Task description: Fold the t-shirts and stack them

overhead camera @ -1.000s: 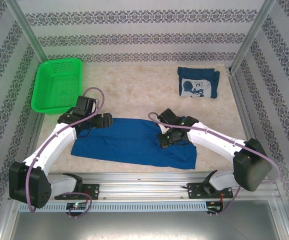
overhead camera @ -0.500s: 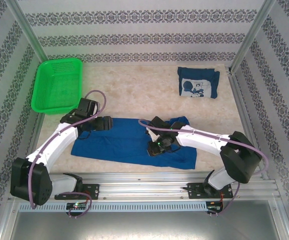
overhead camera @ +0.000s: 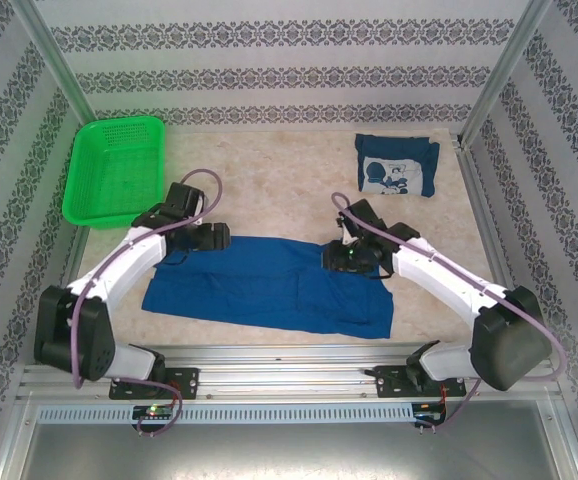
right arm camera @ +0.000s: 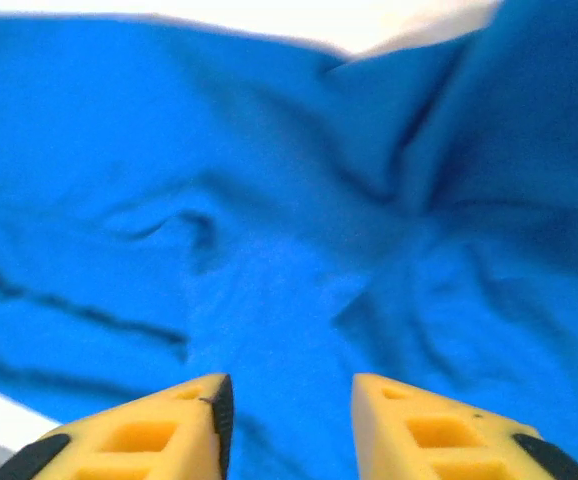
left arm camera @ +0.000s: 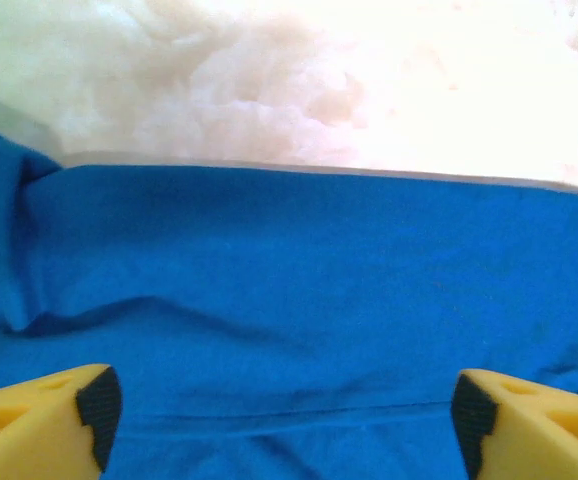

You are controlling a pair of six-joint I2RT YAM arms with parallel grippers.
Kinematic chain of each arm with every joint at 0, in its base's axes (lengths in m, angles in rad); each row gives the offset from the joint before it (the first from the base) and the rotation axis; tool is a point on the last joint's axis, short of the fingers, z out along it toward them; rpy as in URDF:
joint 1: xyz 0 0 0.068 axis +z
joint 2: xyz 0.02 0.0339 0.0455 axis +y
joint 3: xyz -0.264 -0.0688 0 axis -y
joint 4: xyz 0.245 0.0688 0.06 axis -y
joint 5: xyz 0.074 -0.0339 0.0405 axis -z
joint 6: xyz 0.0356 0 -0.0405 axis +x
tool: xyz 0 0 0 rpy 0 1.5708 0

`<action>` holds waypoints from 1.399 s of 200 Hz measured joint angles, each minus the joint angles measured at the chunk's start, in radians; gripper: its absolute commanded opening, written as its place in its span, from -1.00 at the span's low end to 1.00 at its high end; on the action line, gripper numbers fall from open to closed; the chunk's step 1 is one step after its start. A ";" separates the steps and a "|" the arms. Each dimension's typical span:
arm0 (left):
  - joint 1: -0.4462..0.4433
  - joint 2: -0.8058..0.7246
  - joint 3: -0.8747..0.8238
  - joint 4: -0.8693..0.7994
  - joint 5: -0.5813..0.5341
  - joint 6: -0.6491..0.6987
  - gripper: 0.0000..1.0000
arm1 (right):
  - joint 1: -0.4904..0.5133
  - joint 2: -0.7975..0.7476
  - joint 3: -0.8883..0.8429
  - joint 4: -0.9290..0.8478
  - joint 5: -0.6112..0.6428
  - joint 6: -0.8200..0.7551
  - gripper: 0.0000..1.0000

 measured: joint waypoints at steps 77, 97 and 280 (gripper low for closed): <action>-0.011 0.304 0.050 0.007 -0.032 0.007 0.33 | -0.089 0.241 0.010 0.009 0.177 0.148 -0.45; 0.001 0.345 0.062 0.005 -0.059 -0.005 0.33 | -0.129 0.298 0.022 0.006 0.204 0.167 -0.43; 0.106 0.221 0.069 -0.108 -0.092 -0.050 0.61 | -0.201 1.114 1.367 -0.270 0.229 -0.051 0.07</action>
